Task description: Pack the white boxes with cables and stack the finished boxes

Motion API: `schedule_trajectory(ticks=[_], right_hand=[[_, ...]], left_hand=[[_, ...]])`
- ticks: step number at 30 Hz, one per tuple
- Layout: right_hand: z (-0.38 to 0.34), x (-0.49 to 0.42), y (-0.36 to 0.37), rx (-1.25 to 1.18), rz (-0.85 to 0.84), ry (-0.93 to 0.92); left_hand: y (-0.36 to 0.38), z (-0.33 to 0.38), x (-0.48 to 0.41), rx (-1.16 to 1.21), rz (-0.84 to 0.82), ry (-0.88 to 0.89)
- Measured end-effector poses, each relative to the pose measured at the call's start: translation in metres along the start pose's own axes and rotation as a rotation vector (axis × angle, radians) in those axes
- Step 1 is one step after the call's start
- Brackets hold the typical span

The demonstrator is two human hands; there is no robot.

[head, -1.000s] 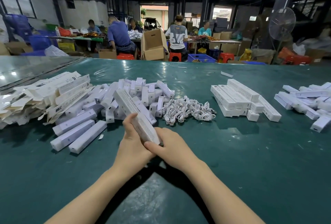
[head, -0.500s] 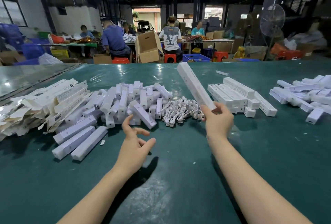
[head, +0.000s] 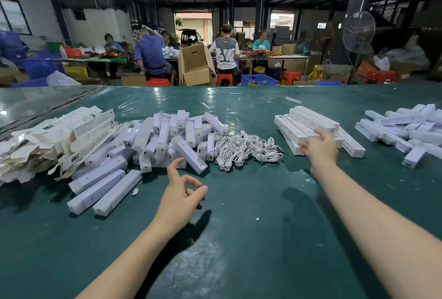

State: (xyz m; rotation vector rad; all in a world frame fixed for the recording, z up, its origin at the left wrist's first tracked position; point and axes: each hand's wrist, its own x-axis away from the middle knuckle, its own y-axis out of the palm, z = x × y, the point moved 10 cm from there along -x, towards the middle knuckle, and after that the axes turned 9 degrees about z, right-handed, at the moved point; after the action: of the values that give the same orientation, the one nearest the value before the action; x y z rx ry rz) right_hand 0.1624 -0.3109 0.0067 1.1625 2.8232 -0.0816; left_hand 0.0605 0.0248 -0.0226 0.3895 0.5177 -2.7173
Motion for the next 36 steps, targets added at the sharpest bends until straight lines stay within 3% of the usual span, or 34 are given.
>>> schedule_trajectory(ticks=[5, 9, 12, 16, 19, 21, 24, 27, 36], right_hand=[[0.033, 0.067, 0.021, 0.008, -0.137, -0.003], [0.026, 0.117, 0.052, 0.13, -0.436, -0.165], [0.019, 0.139, 0.068, 0.404, -0.647, -0.4], [0.016, 0.136, 0.065, 0.406, -0.644, -0.422], [0.013, 0.138, 0.068, 0.416, -0.646, -0.449], [0.013, 0.137, 0.069, 0.422, -0.649, -0.458], [0.014, 0.135, 0.07, 0.414, -0.646, -0.447], [0.014, 0.133, 0.07, 0.401, -0.637, -0.431], [0.013, 0.136, 0.071, 0.422, -0.634, -0.466]], left_hand=[[0.0, 0.003, 0.002, -0.009, -0.001, 0.012], [-0.003, 0.011, 0.002, -0.125, -0.006, 0.104], [-0.013, 0.018, -0.003, -0.276, 0.025, 0.195], [-0.078, 0.032, -0.03, -0.355, 0.386, 0.261], [-0.13, -0.001, -0.054, -0.239, 0.592, 0.022], [-0.147, -0.027, -0.067, -0.28, 0.6, -0.112], [-0.174, -0.042, -0.077, -0.638, 0.636, -0.149], [-0.181, -0.06, -0.083, -0.856, 0.538, -0.245], [-0.179, -0.063, -0.084, -1.054, 0.495, -0.378]])
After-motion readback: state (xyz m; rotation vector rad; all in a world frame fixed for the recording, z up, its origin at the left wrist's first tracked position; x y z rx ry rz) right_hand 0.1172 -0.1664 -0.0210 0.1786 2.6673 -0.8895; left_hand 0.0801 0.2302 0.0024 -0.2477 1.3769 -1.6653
